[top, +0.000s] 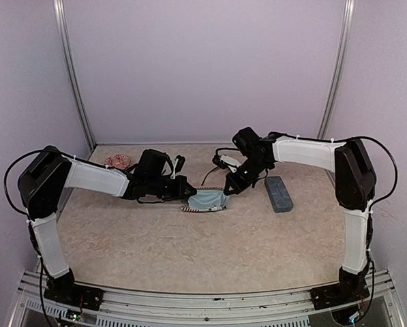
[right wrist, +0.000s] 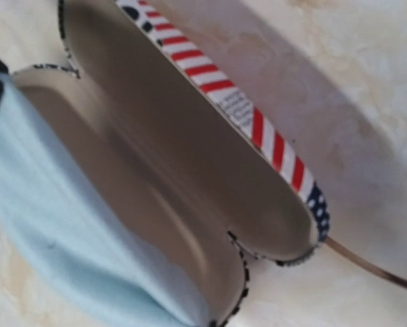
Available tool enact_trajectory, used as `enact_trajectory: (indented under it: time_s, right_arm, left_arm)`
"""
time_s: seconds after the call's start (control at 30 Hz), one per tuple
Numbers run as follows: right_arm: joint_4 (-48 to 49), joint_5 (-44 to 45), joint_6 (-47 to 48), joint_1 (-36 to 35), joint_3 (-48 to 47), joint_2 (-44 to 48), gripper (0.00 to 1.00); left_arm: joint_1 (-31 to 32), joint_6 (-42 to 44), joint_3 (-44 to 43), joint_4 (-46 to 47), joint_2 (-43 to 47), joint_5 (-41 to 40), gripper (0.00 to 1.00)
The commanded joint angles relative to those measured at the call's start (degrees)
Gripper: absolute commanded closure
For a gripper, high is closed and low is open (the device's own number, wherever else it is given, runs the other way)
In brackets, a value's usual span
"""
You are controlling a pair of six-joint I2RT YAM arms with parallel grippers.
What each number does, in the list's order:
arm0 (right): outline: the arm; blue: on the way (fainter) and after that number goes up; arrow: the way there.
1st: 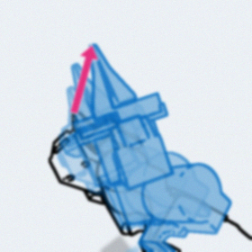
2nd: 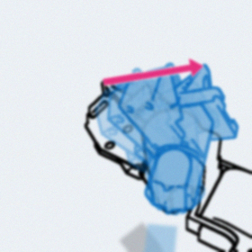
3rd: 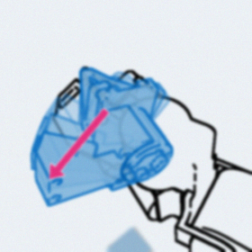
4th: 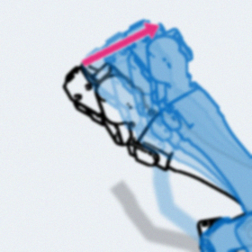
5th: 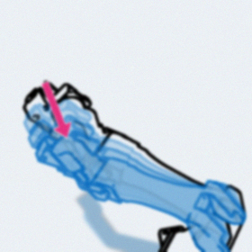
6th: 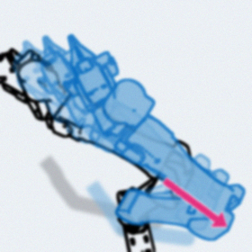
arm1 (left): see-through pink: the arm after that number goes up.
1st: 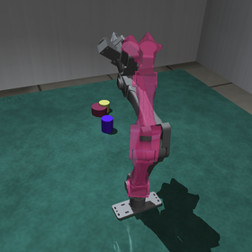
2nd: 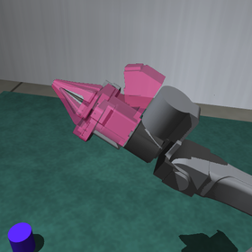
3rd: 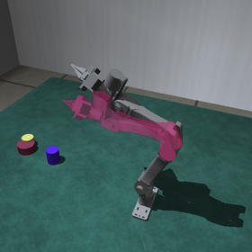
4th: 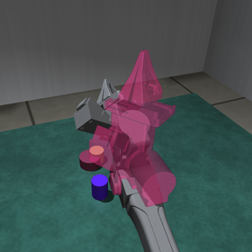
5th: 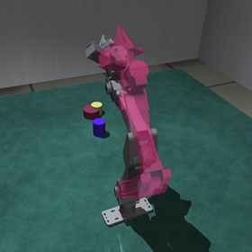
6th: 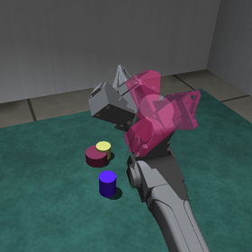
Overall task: Organize the sunglasses
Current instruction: Place the folded cleaning cloth in the sunglasses case.
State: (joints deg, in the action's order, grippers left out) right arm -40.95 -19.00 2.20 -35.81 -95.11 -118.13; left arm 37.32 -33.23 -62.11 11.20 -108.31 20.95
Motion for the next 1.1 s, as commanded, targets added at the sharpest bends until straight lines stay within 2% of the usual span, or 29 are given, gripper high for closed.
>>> enact_trajectory:
  time_s: [0.0, 0.47, 0.8, 1.07]
  right_arm:
    - [-0.07, 0.72, 0.13, 0.82, -2.11, -2.11, 1.00]
    - [-0.38, 3.66, -1.23, 1.18, -8.27, -8.07, 1.00]
    - [-0.81, 4.40, -1.41, 1.18, -10.79, -10.70, 1.00]
    - [-0.27, 4.67, -2.09, 1.18, -10.41, -10.59, 0.86]
  left_arm:
    - [-1.04, -0.43, -1.05, 2.04, -1.94, 0.18, 1.00]
    - [-3.16, -0.42, -2.68, 3.07, -6.55, 0.78, 1.00]
    - [-3.39, -0.54, -2.58, 1.88, -6.49, -3.12, 1.00]
    - [-3.39, -0.30, -3.83, 0.42, -7.23, -4.14, 1.00]
